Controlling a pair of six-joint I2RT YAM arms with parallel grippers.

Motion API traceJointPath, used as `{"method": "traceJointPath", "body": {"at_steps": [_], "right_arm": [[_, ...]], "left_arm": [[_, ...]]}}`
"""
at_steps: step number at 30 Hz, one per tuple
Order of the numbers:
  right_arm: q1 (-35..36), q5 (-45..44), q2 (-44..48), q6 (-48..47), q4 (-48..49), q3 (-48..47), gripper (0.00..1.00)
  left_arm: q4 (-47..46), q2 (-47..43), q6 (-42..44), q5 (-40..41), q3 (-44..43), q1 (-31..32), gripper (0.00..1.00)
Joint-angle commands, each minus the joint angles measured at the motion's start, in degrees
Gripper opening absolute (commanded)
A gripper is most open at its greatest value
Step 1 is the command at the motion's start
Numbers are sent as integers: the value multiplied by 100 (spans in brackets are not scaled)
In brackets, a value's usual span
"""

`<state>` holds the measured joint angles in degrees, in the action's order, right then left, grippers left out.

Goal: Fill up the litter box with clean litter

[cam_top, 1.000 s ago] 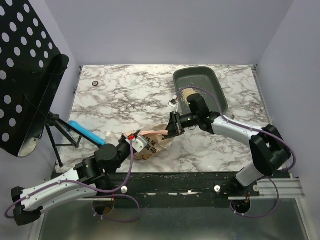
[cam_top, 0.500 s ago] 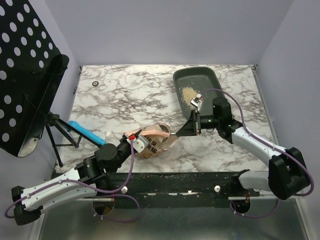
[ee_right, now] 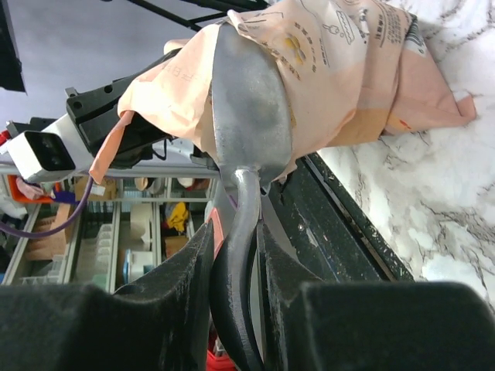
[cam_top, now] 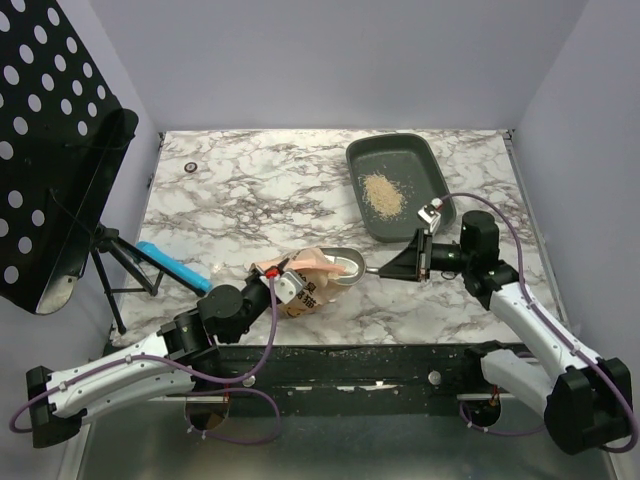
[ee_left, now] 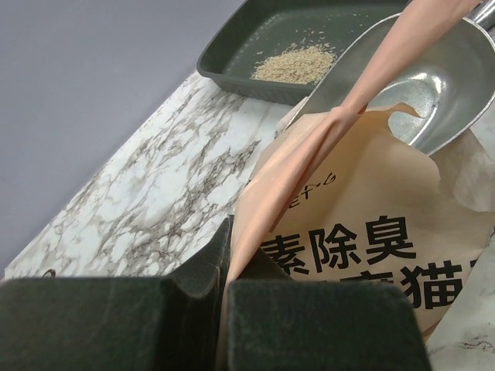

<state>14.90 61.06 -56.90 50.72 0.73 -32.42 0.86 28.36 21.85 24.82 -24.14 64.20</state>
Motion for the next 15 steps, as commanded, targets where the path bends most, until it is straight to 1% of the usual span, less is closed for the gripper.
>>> {"method": "traceJointPath", "body": {"at_steps": [1, 8, 12, 13, 15], "right_arm": [[-232, 126, 241, 34, -319, 271, 0], [-426, 126, 741, 350, -284, 948, 0], [-514, 38, 1251, 850, -135, 1264, 0], [-514, 20, 1356, 991, 91, 1378, 0], [-523, -23, 1576, 1246, 216, 1493, 0]], "left_arm": [[-622, 20, -110, -513, 76, 101, 0], [-684, 3, -119, -478, 111, 101, 0], [-710, -6, -110, -460, 120, 101, 0], [-710, -15, -110, -452, 120, 92, 0], [-728, -41, -110, -443, 120, 101, 0]]}}
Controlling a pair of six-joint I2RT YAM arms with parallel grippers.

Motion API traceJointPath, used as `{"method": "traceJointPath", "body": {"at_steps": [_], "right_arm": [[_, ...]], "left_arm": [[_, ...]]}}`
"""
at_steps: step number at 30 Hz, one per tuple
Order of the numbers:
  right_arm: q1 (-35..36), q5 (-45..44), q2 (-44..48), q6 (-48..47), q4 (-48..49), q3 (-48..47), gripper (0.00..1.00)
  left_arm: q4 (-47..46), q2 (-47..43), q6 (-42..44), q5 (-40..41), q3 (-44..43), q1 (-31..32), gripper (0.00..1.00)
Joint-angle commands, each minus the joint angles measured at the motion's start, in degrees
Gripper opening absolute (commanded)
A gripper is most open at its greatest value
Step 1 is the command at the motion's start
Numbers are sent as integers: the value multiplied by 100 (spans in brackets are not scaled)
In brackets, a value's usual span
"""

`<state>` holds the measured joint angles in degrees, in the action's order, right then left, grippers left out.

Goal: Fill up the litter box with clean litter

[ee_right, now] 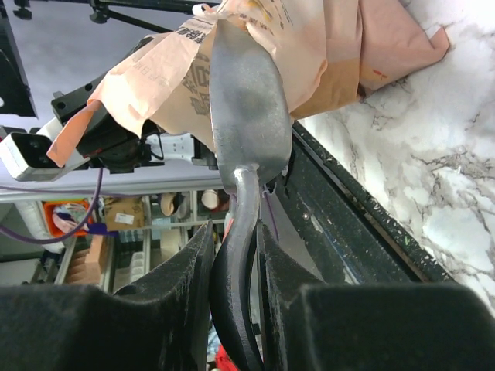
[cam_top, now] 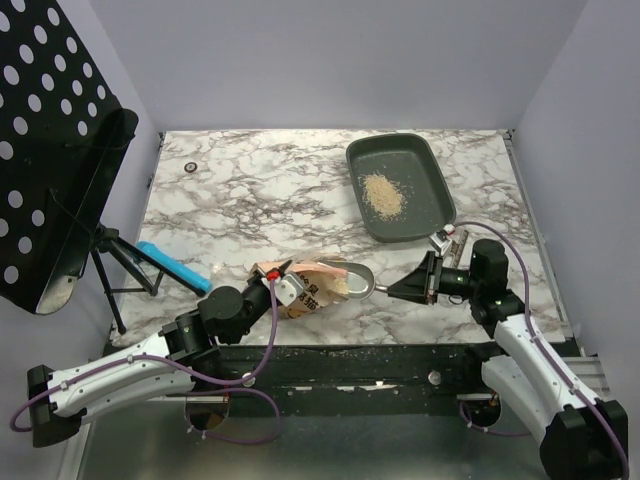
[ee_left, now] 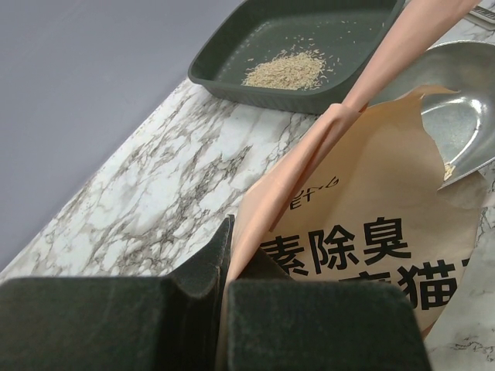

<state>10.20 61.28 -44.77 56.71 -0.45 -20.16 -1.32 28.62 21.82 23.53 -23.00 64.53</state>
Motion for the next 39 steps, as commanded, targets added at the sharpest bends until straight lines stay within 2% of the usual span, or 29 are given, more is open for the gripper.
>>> {"method": "traceJointPath", "body": {"at_steps": [1, 10, 19, 22, 28, 33, 39], "right_arm": [[-53, -72, 477, 727, 361, 319, 0], [-53, -511, 1435, 1658, 607, 627, 0], [-53, -1012, 2244, 2195, 493, 645, 0], [-53, -1301, 2499, 2414, 537, 628, 0], [-53, -2214, 2851, 2924, 704, 566, 0], [-53, -3067, 2632, 3031, 950, 242, 0], [-53, -4122, 1676, 2215, 854, -514, 0]], "left_arm": [[-509, -41, -108, -279, -2, 68, 0], [-702, -357, -64, 388, 59, 68, 0], [-974, -568, 23, 1364, 59, 68, 0], [-1028, -630, 67, 1706, 59, 68, 0], [-1011, -700, 76, 1787, 42, 68, 0], [-966, -735, 59, 1778, 15, 68, 0], [-914, -814, 50, 1743, -2, 60, 0]]}}
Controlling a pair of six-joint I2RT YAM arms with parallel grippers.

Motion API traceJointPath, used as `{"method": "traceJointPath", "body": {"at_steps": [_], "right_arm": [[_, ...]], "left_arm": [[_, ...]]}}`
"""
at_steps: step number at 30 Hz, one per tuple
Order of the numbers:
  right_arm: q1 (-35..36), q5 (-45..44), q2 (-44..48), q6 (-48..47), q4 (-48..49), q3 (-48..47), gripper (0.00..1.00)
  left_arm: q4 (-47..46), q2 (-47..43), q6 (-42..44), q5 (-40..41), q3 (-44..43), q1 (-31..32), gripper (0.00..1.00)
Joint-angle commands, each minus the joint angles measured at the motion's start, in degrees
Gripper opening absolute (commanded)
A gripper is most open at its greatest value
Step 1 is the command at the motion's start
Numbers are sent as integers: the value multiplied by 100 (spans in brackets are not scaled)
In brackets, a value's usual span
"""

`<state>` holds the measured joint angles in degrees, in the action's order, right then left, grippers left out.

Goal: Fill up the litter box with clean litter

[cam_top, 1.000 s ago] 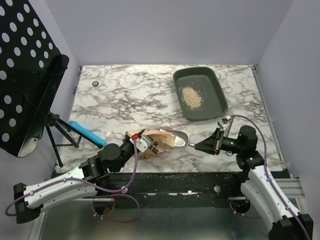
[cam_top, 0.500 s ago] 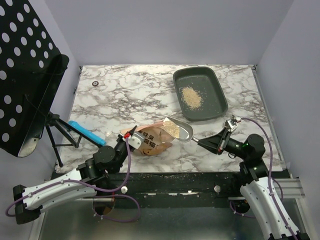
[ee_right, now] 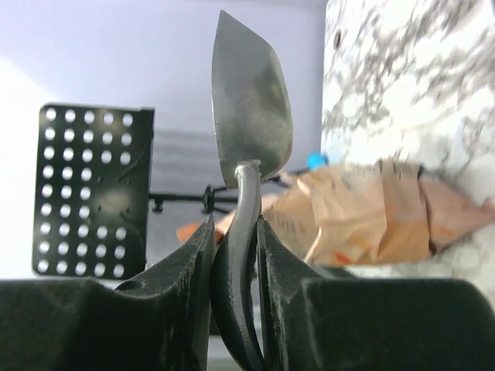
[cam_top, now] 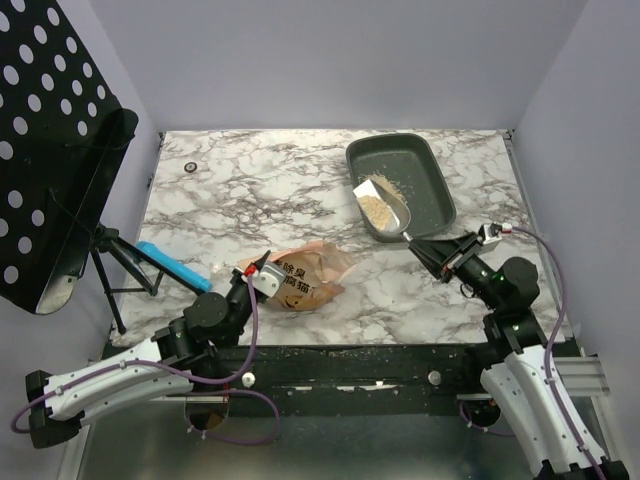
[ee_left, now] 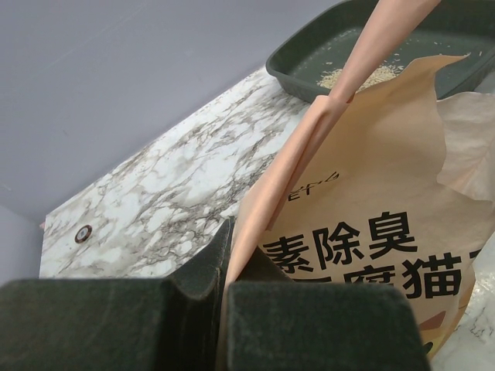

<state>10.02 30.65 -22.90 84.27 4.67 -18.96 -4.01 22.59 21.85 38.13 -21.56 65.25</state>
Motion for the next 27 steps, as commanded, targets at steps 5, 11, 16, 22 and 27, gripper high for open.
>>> {"method": "traceJointPath", "body": {"at_steps": [5, 11, 16, 22, 27], "right_arm": [[-35, -2026, -1628, -1552, -61, -1354, 0], [-35, -3029, -2851, -3028, -1133, -2418, 1], [-35, -3610, -3799, -4583, -1950, -3235, 0], [-35, -3198, -5267, -5894, -3330, -4702, 0], [70, -3582, -5971, -6615, -4262, -5714, 0]], "left_arm": [[-592, -194, 22, 195, -173, -13, 0], [-531, -193, 4, 134, -190, -13, 0], [-548, -246, 13, 107, -199, -13, 0], [-530, -281, -31, 54, -226, -22, 0], [-478, -246, -101, 2, -243, -22, 0]]}}
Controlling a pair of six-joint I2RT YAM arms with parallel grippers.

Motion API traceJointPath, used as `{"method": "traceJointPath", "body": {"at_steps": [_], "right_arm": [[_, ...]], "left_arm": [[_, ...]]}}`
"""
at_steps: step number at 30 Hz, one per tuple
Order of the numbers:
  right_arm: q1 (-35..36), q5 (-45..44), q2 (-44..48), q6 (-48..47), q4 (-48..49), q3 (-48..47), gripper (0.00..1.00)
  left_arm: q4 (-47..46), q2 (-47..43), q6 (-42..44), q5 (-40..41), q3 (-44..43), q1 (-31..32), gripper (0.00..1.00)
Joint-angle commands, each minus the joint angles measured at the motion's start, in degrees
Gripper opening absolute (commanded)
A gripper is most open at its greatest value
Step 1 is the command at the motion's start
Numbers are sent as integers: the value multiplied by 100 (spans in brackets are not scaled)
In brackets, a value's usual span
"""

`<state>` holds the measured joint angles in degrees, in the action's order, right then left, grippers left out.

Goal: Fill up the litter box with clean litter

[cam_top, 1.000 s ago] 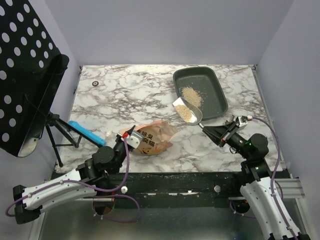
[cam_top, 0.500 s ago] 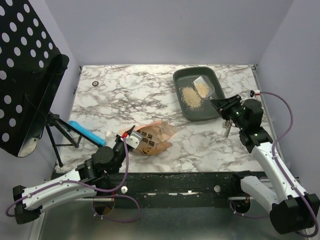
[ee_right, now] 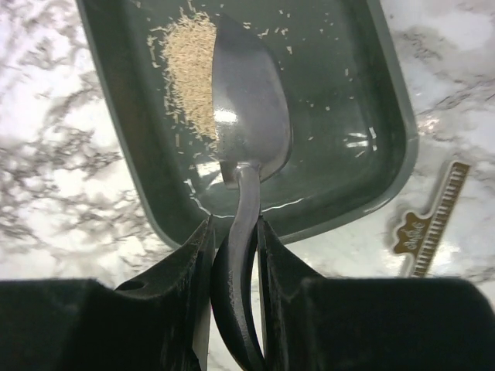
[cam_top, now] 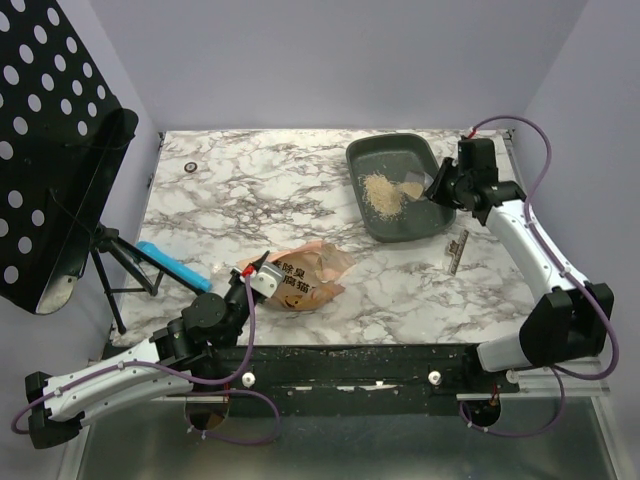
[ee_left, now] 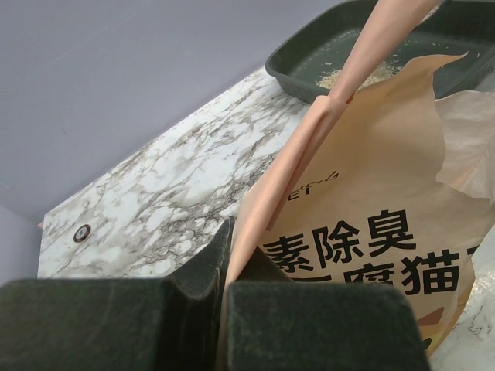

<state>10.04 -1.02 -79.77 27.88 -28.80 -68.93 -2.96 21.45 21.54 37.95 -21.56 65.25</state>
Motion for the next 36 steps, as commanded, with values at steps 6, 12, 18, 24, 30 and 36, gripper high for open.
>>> {"method": "traceJointPath", "body": {"at_steps": [6, 12, 18, 24, 30, 36], "right_arm": [[436, -1530, -750, -1486, -1654, -1570, 0], [1209, -2410, -1269, -1786, -2454, -2589, 0], [1790, -3271, -1252, -1935, -3149, -3293, 0], [2159, -2837, -709, -1900, -3580, -3426, 0], [2186, -298, 645, -1839, -3246, -2715, 0], [2230, 1382, 1454, -1786, -3536, -2468, 0]], "left_arm": [[-521, -89, -89, 28, -270, -21, 0], [-512, -89, -80, 72, -278, -22, 0], [-495, -88, -71, 98, -278, -22, 0], [-477, -89, -62, 63, -278, -21, 0], [-442, -133, -62, 19, -287, -21, 0], [-416, -115, -62, -7, -296, -22, 0]]}}
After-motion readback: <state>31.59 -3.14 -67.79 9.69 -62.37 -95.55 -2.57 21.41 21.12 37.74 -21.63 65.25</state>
